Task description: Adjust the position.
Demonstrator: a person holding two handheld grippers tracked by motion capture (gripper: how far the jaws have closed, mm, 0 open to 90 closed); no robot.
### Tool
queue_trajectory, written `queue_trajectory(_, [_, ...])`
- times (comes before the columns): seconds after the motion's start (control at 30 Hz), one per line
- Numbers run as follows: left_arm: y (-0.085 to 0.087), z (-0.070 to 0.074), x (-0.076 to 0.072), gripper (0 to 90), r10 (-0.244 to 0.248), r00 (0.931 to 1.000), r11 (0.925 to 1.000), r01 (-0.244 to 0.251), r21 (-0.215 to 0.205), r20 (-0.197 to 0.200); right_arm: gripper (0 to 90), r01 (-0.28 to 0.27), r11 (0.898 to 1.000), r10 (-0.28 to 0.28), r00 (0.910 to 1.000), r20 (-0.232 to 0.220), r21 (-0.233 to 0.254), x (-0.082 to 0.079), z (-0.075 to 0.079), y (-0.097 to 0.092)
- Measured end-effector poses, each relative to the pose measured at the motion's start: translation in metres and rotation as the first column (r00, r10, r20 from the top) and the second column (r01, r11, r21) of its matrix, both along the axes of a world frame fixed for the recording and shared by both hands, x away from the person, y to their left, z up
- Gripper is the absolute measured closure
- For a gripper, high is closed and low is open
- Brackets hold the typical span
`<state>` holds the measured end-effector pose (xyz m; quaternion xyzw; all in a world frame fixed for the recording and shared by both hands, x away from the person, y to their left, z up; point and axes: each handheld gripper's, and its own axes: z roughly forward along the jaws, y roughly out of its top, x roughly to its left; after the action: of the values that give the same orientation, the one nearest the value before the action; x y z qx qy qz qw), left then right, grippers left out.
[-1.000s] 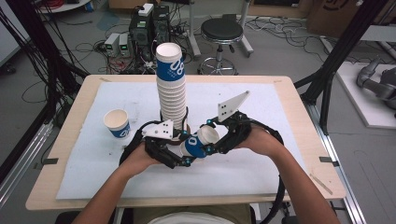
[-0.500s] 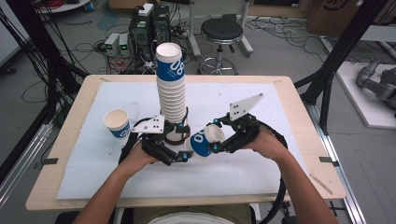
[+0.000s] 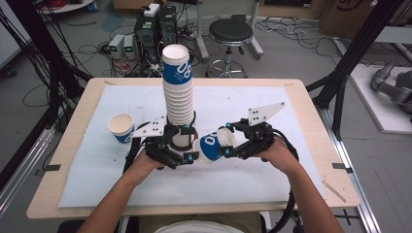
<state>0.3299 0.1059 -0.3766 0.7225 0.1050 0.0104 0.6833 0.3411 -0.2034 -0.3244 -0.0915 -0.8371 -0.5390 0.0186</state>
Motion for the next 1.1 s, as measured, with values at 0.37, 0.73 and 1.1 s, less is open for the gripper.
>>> queue_trajectory(0.37, [-0.007,-0.004,-0.001,10.7,-0.018,0.9998,0.9998,0.018,0.007,-0.008,28.9,-0.003,0.997,0.004,0.9998,-0.017,0.072,-0.002,-0.009,0.004])
queue_trajectory(0.73, [-0.017,-0.008,-0.004,10.7,-0.055,0.9977,0.9982,0.056,0.024,-0.04,28.9,-0.02,0.994,0.023,0.9994,-0.027,0.11,-0.004,-0.011,0.012])
queue_trajectory(1.1, [-0.014,-0.006,-0.005,21.4,-0.073,0.9971,0.9953,0.074,0.063,-0.02,29.4,-0.03,0.993,0.034,0.9987,-0.037,0.113,-0.004,-0.011,0.012])
